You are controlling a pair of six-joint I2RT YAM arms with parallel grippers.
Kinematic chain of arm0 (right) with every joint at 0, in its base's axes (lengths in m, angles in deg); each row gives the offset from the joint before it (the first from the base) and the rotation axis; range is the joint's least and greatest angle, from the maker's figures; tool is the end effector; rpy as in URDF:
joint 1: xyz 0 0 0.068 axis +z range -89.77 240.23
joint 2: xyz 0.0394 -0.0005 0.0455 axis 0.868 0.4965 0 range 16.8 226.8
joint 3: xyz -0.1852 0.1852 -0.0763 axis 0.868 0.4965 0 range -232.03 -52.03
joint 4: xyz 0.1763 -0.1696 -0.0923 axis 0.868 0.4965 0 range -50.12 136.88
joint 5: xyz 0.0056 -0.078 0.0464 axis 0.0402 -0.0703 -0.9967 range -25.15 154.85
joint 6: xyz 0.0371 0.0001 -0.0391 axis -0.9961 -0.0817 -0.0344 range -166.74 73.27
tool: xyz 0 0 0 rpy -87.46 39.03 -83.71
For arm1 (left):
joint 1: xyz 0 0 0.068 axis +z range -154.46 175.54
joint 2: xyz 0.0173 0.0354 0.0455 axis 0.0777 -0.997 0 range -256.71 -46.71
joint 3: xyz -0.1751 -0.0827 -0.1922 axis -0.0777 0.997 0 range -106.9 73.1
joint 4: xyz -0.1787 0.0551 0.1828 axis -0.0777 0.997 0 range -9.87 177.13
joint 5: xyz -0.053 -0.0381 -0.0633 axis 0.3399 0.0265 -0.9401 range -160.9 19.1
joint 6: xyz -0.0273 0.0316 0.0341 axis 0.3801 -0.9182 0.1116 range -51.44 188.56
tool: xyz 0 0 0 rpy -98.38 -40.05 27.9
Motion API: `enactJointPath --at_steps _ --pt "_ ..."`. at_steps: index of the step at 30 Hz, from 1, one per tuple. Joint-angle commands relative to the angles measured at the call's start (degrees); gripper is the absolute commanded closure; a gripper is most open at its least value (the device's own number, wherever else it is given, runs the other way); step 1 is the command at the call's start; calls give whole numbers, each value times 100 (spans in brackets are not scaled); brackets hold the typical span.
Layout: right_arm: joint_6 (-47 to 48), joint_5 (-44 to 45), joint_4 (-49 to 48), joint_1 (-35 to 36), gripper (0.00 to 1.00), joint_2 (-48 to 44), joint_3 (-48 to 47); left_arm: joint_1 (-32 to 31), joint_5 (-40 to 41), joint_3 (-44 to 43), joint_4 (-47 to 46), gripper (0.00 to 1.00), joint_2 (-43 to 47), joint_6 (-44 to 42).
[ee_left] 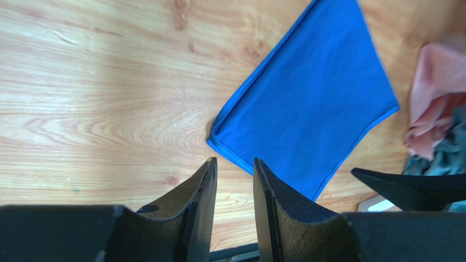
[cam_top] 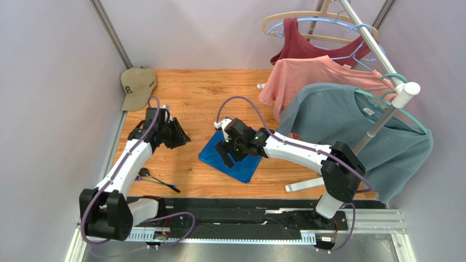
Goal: Fold the napkin into a case and place the utensils inside
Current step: Pick up the lower triangle-folded napkin from the center of the board.
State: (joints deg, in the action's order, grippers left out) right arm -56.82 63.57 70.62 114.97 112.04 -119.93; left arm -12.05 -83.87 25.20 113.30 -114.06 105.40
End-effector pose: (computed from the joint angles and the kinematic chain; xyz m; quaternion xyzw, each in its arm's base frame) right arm 0.1997 0.2841 0.2242 -0.3681 0.8882 0.1564 0.2264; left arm 0.2322 -0.0390 0.2457 -0.2026 0.9199 -0.2194 0.2543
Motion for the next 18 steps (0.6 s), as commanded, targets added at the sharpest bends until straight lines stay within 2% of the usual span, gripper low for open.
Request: enactJointPath --at_steps 1,5,13,18 --pt "665 66 528 116 22 758 -1003 398 -117 -79 120 61 512 -1" --pt "991 119 810 230 24 1268 -1480 654 -503 79 120 61 776 -71" --pt "1167 102 846 493 31 1558 -1490 970 -838 246 111 62 847 -247" --pt "1167 49 697 617 32 1769 -1349 1006 -1032 404 -64 62 847 -195"
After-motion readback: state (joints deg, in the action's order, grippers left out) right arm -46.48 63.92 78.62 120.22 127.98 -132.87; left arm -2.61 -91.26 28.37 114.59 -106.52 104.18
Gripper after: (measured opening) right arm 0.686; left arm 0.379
